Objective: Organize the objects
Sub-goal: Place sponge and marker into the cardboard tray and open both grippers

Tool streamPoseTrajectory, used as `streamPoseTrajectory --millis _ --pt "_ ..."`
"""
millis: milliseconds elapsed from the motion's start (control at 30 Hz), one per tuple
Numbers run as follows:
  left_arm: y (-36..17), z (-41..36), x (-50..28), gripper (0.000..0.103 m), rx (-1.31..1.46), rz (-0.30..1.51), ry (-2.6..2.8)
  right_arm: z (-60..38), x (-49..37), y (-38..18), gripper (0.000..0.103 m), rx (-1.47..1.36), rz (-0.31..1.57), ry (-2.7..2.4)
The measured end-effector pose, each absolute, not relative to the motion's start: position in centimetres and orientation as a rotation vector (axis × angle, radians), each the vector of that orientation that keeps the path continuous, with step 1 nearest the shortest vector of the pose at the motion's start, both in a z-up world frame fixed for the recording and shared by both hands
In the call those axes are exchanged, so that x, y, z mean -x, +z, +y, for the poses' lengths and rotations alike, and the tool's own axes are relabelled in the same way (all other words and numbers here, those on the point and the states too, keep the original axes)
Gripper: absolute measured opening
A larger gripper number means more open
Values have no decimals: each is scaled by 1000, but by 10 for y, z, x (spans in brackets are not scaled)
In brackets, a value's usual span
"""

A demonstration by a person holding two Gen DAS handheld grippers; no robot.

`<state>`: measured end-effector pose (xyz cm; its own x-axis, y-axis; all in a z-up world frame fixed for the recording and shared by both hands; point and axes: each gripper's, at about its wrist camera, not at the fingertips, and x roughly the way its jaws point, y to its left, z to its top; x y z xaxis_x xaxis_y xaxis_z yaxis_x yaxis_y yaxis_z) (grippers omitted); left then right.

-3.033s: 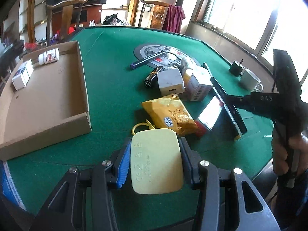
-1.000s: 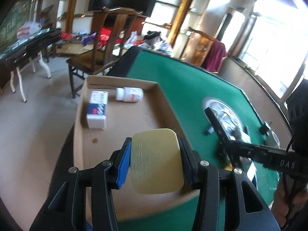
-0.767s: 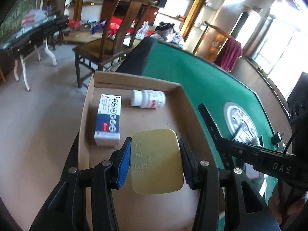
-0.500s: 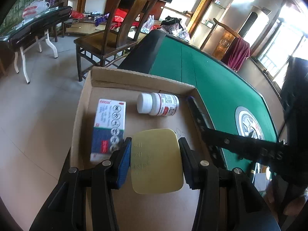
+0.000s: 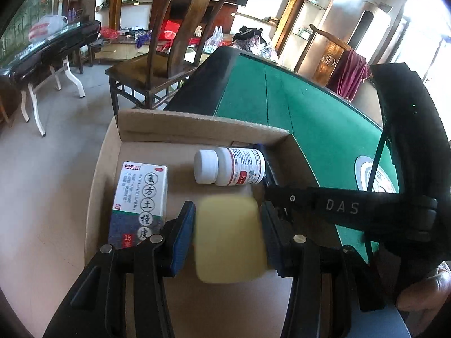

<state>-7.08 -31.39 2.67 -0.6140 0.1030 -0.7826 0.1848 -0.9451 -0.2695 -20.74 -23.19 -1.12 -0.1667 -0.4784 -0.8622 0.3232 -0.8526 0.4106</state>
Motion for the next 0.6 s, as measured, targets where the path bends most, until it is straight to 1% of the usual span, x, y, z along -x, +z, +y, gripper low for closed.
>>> streamPoseTrajectory --millis 33,167,333,433,600 --pt "26 -315 71 42 -1360 531 -2739 -232 208 -11 13 -1586 -176 -2052" --pt "28 -315 70 46 -1343 528 -2741 -227 206 -4 14 -1556 -192 -2051" --pt "39 -318 57 46 -1304 577 -2761 -207 196 9 15 -1528 -238 -2054" --pt "48 -313 45 47 -1282 597 -2789 -190 181 17 15 -1498 -272 -2040" --pt "65 -291 21 47 -1243 578 -2871 -149 140 29 15 -1433 -302 -2040"
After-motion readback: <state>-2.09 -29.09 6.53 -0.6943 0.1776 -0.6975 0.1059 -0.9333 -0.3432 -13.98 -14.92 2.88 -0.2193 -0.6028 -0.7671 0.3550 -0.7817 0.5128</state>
